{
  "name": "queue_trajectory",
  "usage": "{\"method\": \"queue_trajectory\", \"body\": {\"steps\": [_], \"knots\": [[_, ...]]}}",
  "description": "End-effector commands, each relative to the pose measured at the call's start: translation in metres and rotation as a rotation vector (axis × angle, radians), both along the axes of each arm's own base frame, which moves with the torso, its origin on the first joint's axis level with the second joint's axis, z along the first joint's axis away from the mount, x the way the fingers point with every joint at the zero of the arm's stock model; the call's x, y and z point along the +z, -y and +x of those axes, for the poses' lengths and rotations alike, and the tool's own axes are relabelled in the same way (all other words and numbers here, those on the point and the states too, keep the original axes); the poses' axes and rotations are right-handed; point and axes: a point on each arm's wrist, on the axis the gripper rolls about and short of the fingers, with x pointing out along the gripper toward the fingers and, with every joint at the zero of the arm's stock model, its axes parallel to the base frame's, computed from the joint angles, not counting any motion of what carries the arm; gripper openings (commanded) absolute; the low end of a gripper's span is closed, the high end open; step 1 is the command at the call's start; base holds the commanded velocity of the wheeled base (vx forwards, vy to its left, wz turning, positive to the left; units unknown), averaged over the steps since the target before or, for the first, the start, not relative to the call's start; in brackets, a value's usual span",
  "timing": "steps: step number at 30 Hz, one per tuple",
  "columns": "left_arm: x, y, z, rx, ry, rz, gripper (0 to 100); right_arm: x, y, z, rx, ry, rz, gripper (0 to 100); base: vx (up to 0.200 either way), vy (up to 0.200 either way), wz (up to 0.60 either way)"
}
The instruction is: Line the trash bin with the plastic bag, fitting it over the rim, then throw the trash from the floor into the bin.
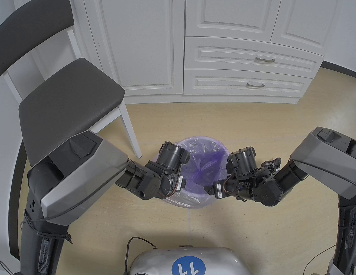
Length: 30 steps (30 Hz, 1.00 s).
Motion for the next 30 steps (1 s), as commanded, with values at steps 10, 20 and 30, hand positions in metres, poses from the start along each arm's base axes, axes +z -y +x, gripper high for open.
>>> {"method": "queue_trajectory", "body": {"steps": [10, 20, 30], "knots": [[-0.009, -0.012, -0.028, -0.009, -0.082, 0.043, 100, -0.023, 0.032, -0.003, 0.026, -0.061, -0.154, 100, 0.0, 0.0, 0.0], [-0.042, -0.018, -0.017, 0.023, -0.088, 0.033, 100, -0.033, 0.032, -0.001, 0.024, -0.08, -0.16, 100, 0.0, 0.0, 0.0], [-0.067, -0.027, 0.004, 0.064, -0.042, -0.001, 100, -0.048, 0.028, 0.006, 0.018, -0.097, -0.162, 100, 0.0, 0.0, 0.0]]}}
